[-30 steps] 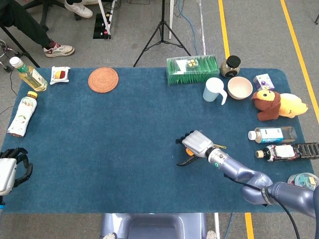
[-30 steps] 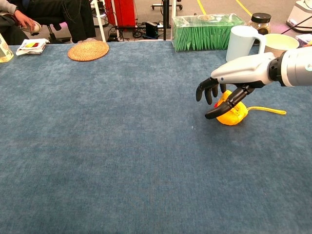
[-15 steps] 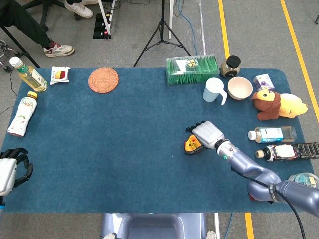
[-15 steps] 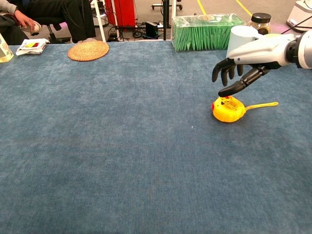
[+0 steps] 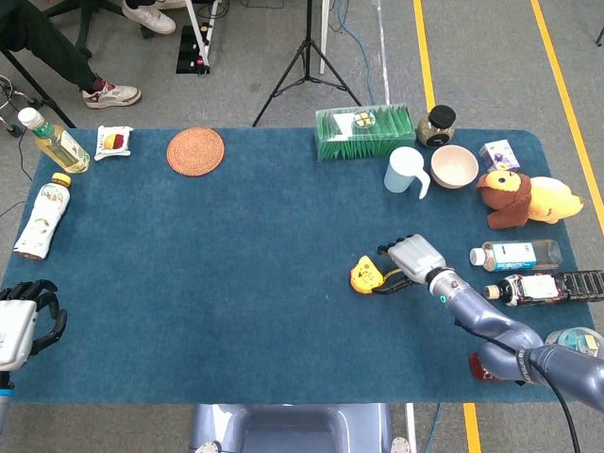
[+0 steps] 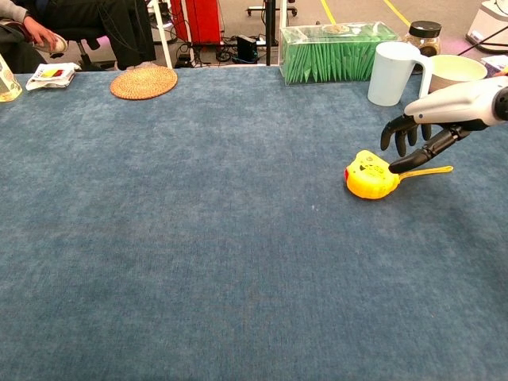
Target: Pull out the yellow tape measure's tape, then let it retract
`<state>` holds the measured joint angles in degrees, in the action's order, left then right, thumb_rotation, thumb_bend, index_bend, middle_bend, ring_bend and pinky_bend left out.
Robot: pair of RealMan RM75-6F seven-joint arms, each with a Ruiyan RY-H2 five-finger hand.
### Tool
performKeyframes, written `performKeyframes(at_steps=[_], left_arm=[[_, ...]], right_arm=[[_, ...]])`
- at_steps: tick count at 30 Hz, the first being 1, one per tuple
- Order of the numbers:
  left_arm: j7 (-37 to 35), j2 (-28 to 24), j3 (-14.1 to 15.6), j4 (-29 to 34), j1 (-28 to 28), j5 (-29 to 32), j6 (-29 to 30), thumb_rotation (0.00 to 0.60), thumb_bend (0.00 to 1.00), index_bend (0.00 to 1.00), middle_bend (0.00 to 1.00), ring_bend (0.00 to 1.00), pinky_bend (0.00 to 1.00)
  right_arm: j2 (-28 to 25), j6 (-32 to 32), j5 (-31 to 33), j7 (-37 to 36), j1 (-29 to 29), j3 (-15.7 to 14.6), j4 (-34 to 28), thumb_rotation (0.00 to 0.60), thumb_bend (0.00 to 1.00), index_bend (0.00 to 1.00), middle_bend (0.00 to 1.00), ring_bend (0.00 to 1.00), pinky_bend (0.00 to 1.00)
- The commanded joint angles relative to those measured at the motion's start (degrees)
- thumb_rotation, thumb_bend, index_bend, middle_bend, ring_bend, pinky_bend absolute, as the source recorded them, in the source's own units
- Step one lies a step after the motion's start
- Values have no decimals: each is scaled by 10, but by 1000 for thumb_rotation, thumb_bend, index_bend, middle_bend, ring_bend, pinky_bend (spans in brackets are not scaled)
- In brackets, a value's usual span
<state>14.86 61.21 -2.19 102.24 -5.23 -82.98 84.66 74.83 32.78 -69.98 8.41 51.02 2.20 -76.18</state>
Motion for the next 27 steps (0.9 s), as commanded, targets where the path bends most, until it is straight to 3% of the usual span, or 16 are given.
performKeyframes(at_steps=[1, 16, 27], left_arm=[[0, 0, 1, 0, 1, 0, 0, 600, 238, 553, 369, 308, 368], [-15, -1, 2, -12, 7, 3, 4, 600, 238, 553, 369, 308, 368], [-21, -1, 3, -17, 12, 1, 9, 600, 238, 552, 369, 308, 368]], right_arm=[[1, -2, -1, 0, 2, 1, 0, 95, 160, 209, 325, 285, 282], [12, -16, -4, 11, 23, 8, -17, 93, 160, 209, 325, 285, 286], [1, -13, -16, 28, 34, 5, -68, 90, 161, 209, 326, 286, 289]])
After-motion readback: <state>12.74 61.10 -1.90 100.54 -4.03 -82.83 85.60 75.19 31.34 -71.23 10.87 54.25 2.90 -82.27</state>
